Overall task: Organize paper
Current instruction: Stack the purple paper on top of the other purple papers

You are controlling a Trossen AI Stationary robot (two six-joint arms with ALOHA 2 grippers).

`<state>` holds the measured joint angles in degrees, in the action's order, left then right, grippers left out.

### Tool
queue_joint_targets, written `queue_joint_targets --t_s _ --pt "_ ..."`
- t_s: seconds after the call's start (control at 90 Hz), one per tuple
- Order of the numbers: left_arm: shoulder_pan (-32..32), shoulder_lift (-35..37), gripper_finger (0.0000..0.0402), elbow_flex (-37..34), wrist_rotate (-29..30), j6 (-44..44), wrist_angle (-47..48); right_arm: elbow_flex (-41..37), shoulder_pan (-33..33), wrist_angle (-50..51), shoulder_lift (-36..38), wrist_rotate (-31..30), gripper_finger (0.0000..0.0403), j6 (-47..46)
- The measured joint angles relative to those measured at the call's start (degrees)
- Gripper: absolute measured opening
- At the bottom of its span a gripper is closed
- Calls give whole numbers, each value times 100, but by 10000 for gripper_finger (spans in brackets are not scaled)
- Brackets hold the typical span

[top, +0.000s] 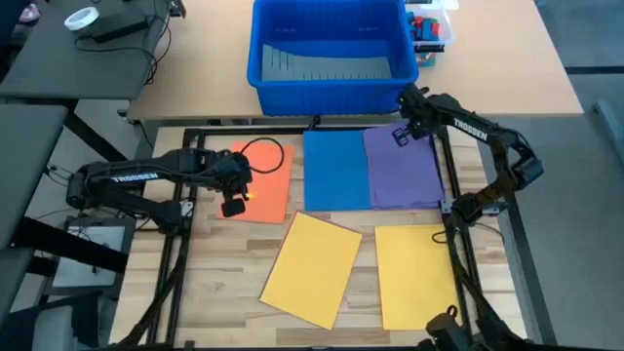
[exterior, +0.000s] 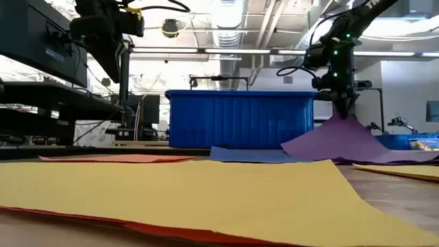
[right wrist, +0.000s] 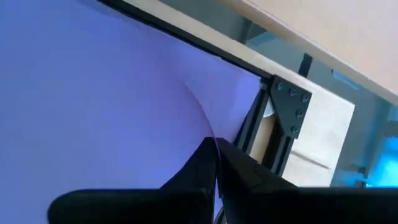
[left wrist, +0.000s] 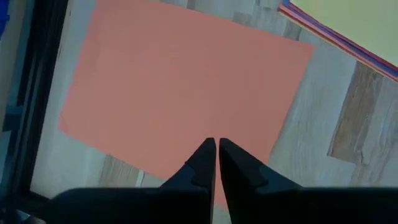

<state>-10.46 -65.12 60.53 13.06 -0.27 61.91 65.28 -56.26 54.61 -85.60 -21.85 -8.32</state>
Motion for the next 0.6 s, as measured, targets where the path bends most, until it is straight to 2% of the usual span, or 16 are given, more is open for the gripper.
queue_joint_targets --t_s 0.344,0.489,0.6 --pt "0 0 6 0 1 -3 -111 7 83 39 -69 -152 0 -368" --pt "2 0 6 0 2 -244 -717 7 106 52 -169 171 0 -1450" --pt "2 0 6 2 0 -279 -1026 7 134 90 -199 165 0 -1545"
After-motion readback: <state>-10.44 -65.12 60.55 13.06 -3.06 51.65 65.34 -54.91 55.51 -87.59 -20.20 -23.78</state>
